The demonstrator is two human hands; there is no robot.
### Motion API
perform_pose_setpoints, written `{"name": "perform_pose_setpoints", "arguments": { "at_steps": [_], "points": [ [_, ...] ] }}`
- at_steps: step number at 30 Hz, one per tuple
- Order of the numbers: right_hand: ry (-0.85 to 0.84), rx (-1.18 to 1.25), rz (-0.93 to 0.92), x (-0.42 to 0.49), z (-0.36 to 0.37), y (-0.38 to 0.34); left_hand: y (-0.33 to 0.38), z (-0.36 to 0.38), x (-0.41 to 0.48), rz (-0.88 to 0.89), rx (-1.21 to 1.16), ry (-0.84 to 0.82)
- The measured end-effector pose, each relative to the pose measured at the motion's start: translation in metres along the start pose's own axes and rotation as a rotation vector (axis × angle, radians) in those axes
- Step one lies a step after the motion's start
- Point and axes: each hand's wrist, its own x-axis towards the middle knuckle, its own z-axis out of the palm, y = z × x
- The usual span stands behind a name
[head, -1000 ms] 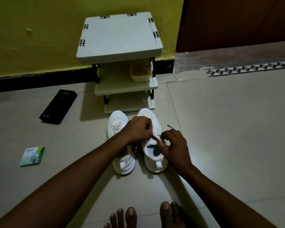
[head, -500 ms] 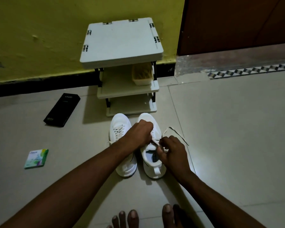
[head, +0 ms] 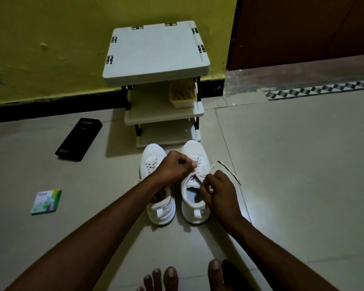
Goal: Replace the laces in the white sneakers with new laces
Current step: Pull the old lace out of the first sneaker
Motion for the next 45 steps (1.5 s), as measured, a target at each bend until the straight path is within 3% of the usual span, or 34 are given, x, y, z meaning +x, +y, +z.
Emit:
{"name": "perform_pose_setpoints", "arguments": {
  "at_steps": [3,6,8,10,12,15,19,21,23,25,26,29,30,32,34,38,39,41,43,45],
  "points": [
    [-0.031,-0.007,-0.008,0.001,-0.001,-0.002,0.000,-0.007,0.004,0.074,0.330,0.002],
    [-0.055,0.020,0.010,0.003,-0.003,-0.003,-0.005,-0.001,0.006,0.019,0.407,0.163],
    [-0.072,0.010,0.013,0.005,-0.004,-0.005,-0.009,0.007,0.007,-0.140,0.164,0.252],
    [-0.095,-0.015,0.016,0.007,-0.006,-0.006,-0.010,0.006,0.006,-0.299,-0.192,0.239],
    [-0.099,-0.040,0.014,0.007,-0.007,-0.006,-0.006,0.000,0.002,-0.227,-0.239,0.122],
    [-0.092,-0.049,0.024,0.005,-0.009,-0.007,0.001,-0.013,-0.001,0.023,0.287,-0.030],
    [-0.101,-0.048,0.040,0.004,-0.008,-0.012,0.003,-0.015,0.003,0.036,0.639,-0.096],
    [-0.105,-0.048,0.054,0.005,-0.008,-0.012,-0.003,-0.012,0.008,-0.054,0.427,-0.008],
    [-0.105,-0.035,0.060,0.005,-0.008,-0.009,-0.006,-0.011,0.012,-0.195,0.032,0.113],
    [-0.110,-0.044,0.054,0.005,-0.007,-0.008,-0.004,-0.010,0.012,-0.238,-0.119,0.110],
    [-0.108,-0.048,0.051,0.005,-0.007,-0.007,-0.002,-0.013,0.012,-0.169,-0.048,0.054],
    [-0.091,-0.031,0.051,0.004,-0.006,-0.007,0.007,-0.024,0.005,0.104,0.623,-0.053],
    [-0.089,-0.028,0.048,0.004,-0.006,-0.007,0.007,-0.026,0.006,0.129,0.700,-0.050],
    [-0.093,-0.036,0.050,0.005,-0.005,-0.008,0.001,-0.021,0.008,0.131,0.568,-0.005],
    [-0.096,-0.040,0.066,0.005,-0.004,-0.007,-0.009,-0.010,0.006,0.124,0.246,0.080],
    [-0.091,-0.030,0.067,0.003,-0.004,-0.003,-0.008,0.001,0.008,-0.206,-0.554,0.302],
    [-0.091,-0.034,0.063,0.003,-0.004,-0.004,-0.005,-0.001,0.007,-0.189,-0.567,0.306],
    [-0.095,-0.053,0.056,0.004,-0.002,-0.006,-0.007,-0.008,0.006,0.051,-0.245,0.221],
    [-0.086,-0.057,0.066,0.004,-0.001,-0.008,-0.007,-0.010,0.000,0.374,0.295,-0.036],
    [-0.062,-0.051,0.076,0.002,-0.001,-0.007,-0.007,-0.005,-0.003,0.505,0.574,-0.190]
  ]
}}
